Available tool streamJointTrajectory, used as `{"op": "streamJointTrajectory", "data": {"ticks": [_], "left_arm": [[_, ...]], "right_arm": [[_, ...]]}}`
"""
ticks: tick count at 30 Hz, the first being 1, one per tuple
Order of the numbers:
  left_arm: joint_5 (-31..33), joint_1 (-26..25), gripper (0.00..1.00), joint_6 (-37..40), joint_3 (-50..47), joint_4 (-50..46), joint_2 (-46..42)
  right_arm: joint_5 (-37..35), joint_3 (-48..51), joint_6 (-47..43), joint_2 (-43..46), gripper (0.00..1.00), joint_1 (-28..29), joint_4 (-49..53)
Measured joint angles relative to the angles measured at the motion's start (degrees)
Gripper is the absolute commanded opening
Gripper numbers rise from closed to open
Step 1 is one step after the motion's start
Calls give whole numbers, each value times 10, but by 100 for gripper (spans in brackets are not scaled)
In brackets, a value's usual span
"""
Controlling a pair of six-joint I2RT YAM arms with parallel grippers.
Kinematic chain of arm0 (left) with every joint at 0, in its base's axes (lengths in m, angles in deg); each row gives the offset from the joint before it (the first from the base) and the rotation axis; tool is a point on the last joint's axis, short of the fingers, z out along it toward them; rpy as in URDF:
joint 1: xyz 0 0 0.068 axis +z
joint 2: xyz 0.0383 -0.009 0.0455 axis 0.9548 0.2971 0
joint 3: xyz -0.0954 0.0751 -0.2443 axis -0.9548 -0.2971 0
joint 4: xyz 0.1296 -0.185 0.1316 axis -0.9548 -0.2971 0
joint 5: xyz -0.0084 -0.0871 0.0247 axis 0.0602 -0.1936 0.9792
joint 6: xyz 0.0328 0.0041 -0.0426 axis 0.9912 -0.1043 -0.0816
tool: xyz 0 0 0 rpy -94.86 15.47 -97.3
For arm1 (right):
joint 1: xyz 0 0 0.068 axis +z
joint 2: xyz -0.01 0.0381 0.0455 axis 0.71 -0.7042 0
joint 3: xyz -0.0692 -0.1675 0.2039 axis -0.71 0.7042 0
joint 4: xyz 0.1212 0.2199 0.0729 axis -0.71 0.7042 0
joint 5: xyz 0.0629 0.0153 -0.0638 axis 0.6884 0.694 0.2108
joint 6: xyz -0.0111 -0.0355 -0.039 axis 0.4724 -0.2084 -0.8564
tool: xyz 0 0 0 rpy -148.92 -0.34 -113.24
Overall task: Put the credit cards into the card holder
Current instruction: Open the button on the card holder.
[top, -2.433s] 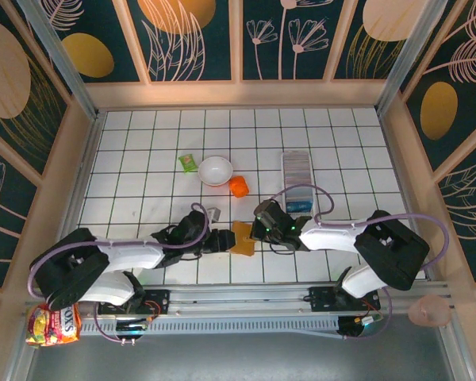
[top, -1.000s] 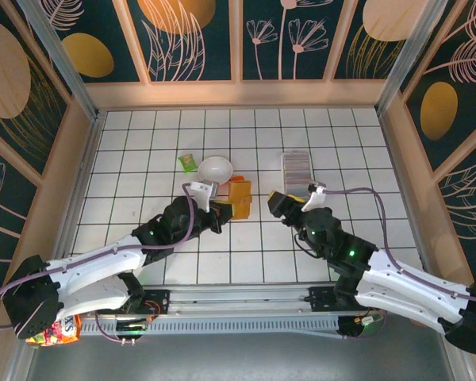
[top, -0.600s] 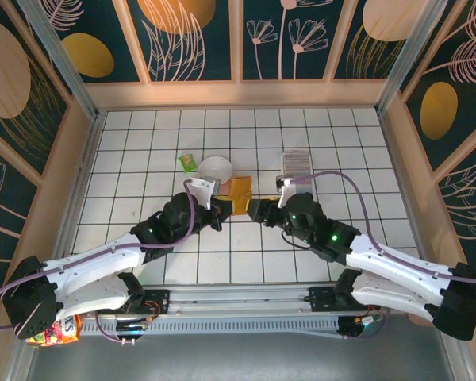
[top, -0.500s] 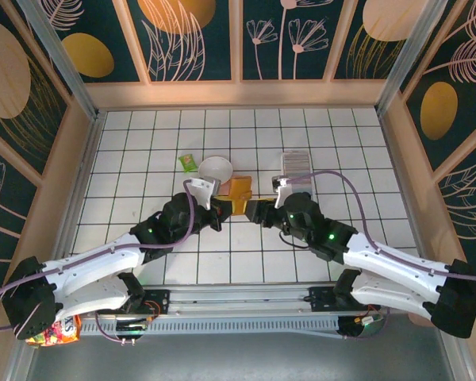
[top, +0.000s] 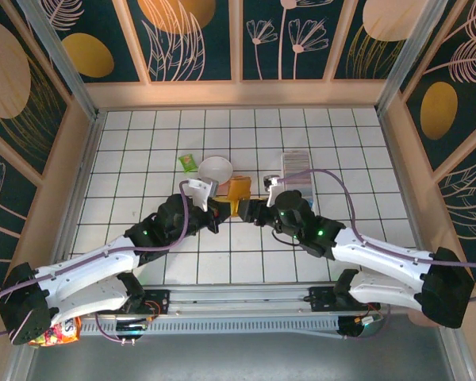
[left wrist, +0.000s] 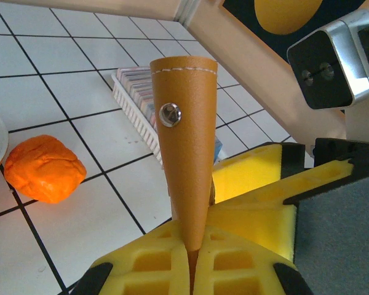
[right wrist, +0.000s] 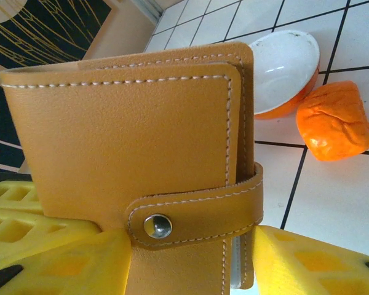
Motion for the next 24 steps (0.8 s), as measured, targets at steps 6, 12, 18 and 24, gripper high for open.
{"op": "streamJointTrajectory", "data": {"ticks": [6, 12, 18, 24], "left_arm": [[-1, 0, 0, -1, 0, 1, 0], [-1, 0, 0, -7, -2, 1, 0], [1, 0, 0, -11, -7, -1, 0], [20, 0, 0, -16, -9, -13, 0]], "right_arm": [[-1, -1, 0, -1, 59, 0, -8], [-32, -13, -4, -9, 41, -1, -5], [-75, -37, -1, -26, 30, 4, 14], [-186, -40, 1, -45, 29, -5, 97]]}}
